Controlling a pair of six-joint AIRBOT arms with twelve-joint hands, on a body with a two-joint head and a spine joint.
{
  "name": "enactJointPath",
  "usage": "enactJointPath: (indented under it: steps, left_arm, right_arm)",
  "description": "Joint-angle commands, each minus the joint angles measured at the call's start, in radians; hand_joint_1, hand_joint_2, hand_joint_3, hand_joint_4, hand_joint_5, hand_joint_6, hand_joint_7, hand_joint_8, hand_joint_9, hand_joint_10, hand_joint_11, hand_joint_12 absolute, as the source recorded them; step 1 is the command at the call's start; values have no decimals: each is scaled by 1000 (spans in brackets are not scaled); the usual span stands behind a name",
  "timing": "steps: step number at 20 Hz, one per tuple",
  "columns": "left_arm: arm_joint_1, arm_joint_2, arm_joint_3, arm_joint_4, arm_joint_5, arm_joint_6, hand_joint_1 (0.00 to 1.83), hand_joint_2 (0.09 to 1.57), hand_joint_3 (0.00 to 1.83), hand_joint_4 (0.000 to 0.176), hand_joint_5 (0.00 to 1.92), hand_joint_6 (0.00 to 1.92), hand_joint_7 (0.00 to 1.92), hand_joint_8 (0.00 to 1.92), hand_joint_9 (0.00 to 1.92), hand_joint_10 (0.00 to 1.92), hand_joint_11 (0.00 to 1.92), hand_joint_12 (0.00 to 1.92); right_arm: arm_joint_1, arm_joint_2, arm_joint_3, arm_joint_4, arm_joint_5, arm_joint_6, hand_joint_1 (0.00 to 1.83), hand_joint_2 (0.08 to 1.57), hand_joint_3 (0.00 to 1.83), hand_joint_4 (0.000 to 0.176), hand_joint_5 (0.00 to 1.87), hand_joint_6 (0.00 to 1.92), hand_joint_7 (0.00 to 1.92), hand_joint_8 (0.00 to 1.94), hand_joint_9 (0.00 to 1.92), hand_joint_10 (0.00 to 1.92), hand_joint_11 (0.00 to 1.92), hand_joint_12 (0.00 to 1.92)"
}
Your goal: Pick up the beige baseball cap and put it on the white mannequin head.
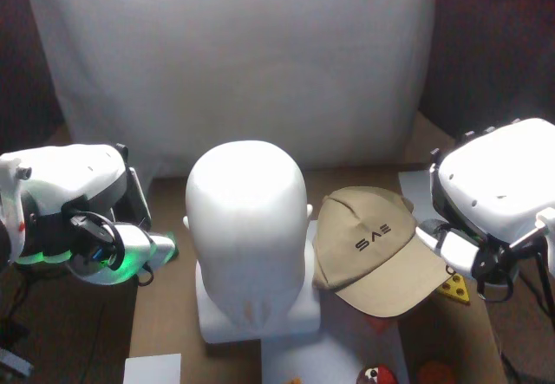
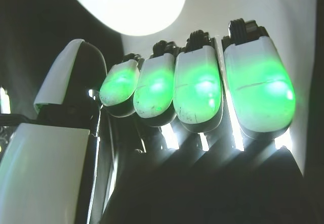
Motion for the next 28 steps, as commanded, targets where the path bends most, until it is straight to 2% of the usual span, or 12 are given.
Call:
enactJointPath:
  steps: [1,3,5,9,11,12,13,14,16,23,25,28]
  left_arm:
    - [-2,5,-3,55,-16,-11,0,1061,138,10,0,13,0,8,0,3,0,238]
    - [-2,5,-7,55,-16,-11,0,1061,138,10,0,13,0,8,0,3,0,238]
    - [0,5,-7,56,-18,-11,0,1115,26,5,0,0,0,0,0,0,0,241]
    - [-1,6,-2,101,-38,-18,0,1117,19,1,0,0,0,0,0,0,0,241]
    - [21,7,2,144,-40,-75,0,1121,13,0,0,0,0,0,0,0,0,223]
    - [95,3,-1,266,-91,-224,0,1122,11,0,0,0,0,0,0,0,0,218]
    - [109,2,-1,291,-103,-249,0,1122,11,0,0,0,0,0,0,0,0,218]
    - [188,-11,-1,384,-181,-373,0,1123,7,0,0,0,0,0,0,0,0,207]
    - [241,-21,2,425,-223,-438,0,1125,4,0,0,0,0,0,0,0,0,219]
    - [557,-111,63,698,-383,-855,0,1126,1,0,9,1,7,1,8,2,0,331]
    - [615,-140,80,736,-424,-922,0,1129,2,0,10,1,12,2,15,4,0,337]
    - [665,-173,108,756,-463,-949,0,1134,3,0,21,1,28,3,16,0,0,273]
  right_arm:
    - [2,6,-2,-69,72,-1,19,895,186,0,34,40,58,38,43,45,0,392]
    - [-3,6,-1,-69,65,4,19,895,186,0,34,40,58,38,43,45,0,392]
    - [-6,6,-1,-69,48,26,13,974,29,0,52,2,79,1,57,1,0,376]
    - [-22,10,3,-69,18,71,6,982,22,0,61,4,84,2,59,1,0,378]
    - [-40,10,20,-81,-8,126,6,982,21,0,63,5,82,1,58,1,0,379]
    - [-82,2,68,-231,0,269,6,982,20,0,63,5,81,1,58,1,0,379]
    - [-86,-1,77,-256,-1,291,6,982,20,0,63,5,81,1,58,1,0,379]
    - [-114,-16,124,-306,-25,370,23,998,25,0,61,3,79,0,54,0,0,376]
    - [-122,-32,150,-308,-37,368,218,996,17,0,55,0,79,1,54,1,0,372]
    - [-188,-179,355,-336,-136,265,966,1071,15,0,82,12,79,4,63,3,0,399]
    - [-215,-210,411,-335,-166,266,1201,1073,6,0,130,9,120,5,120,11,0,468]
    - [-250,-236,473,-331,-194,296,1258,1084,7,0,113,0,133,1,158,7,0,521]
